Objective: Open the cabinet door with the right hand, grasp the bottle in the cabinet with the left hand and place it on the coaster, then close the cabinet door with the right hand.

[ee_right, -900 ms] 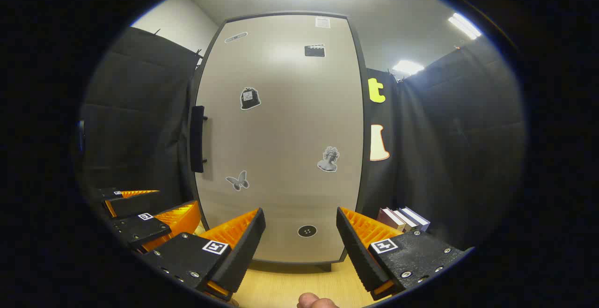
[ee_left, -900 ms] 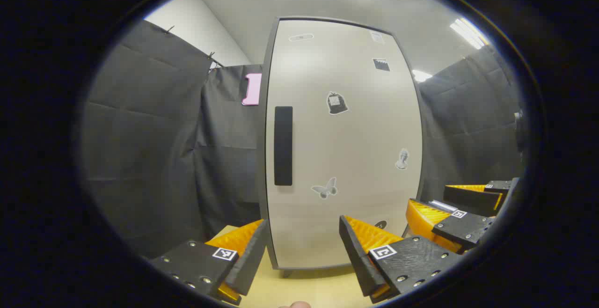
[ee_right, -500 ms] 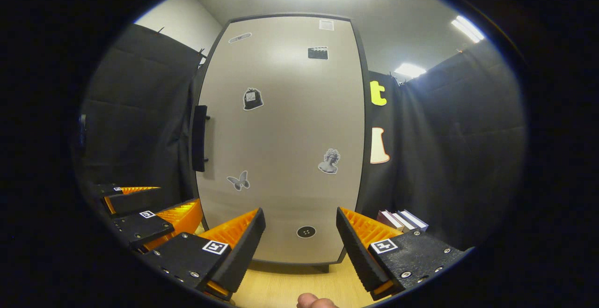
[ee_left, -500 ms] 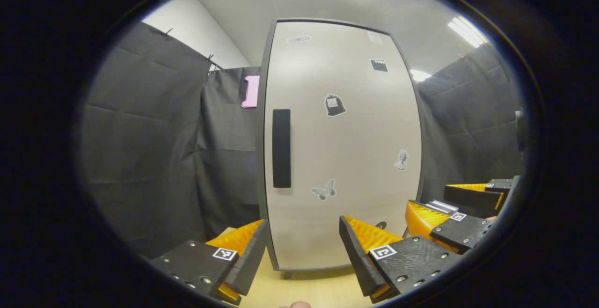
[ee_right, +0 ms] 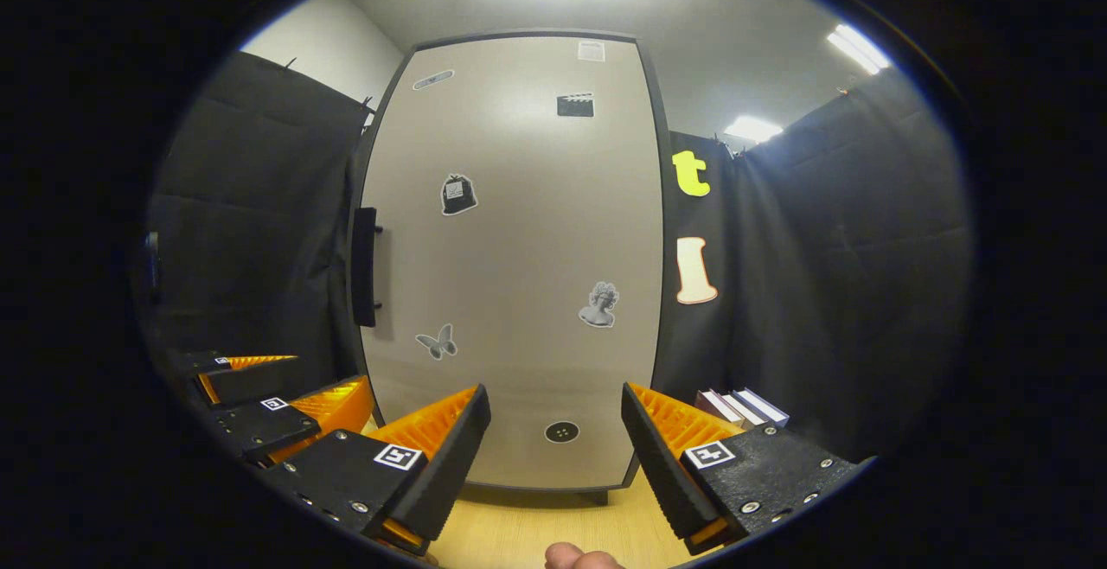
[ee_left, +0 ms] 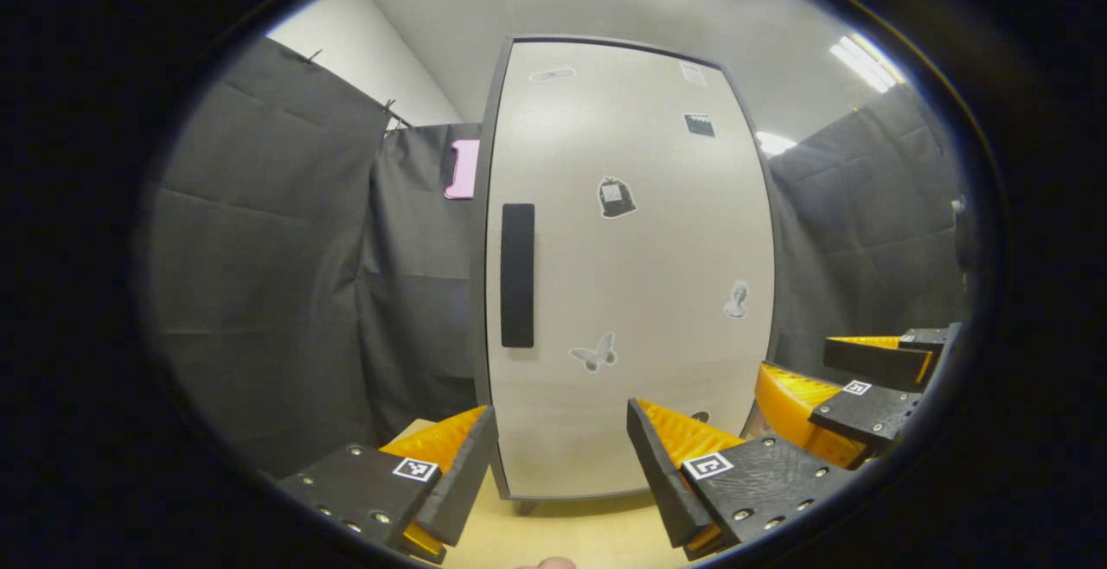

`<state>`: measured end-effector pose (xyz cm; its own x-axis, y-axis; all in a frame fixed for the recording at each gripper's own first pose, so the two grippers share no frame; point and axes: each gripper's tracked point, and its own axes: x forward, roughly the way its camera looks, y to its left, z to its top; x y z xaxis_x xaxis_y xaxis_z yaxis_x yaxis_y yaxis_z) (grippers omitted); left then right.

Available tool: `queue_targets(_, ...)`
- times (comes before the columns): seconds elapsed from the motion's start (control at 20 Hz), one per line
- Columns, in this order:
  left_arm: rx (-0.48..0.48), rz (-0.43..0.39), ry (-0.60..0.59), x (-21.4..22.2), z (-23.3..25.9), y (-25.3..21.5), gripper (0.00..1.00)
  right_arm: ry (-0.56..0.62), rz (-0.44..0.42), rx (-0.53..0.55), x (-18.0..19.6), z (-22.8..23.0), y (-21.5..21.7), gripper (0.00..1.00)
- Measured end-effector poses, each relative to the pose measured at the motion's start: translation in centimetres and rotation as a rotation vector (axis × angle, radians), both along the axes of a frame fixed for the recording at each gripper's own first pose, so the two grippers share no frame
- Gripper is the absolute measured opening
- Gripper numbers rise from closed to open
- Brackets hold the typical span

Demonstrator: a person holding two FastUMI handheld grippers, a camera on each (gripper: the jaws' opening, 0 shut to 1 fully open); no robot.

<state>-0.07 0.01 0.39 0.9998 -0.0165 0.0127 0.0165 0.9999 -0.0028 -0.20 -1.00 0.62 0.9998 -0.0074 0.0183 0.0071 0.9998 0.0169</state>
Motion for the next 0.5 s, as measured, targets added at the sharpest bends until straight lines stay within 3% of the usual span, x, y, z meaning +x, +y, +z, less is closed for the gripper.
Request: queue_targets(0.5, 0.01, 0.006, -0.01, -0.13, 0.29, 0.11, 0.86, 0.003, -0.007, 0.0, 0.16, 0.03, -0.18, 0.94)
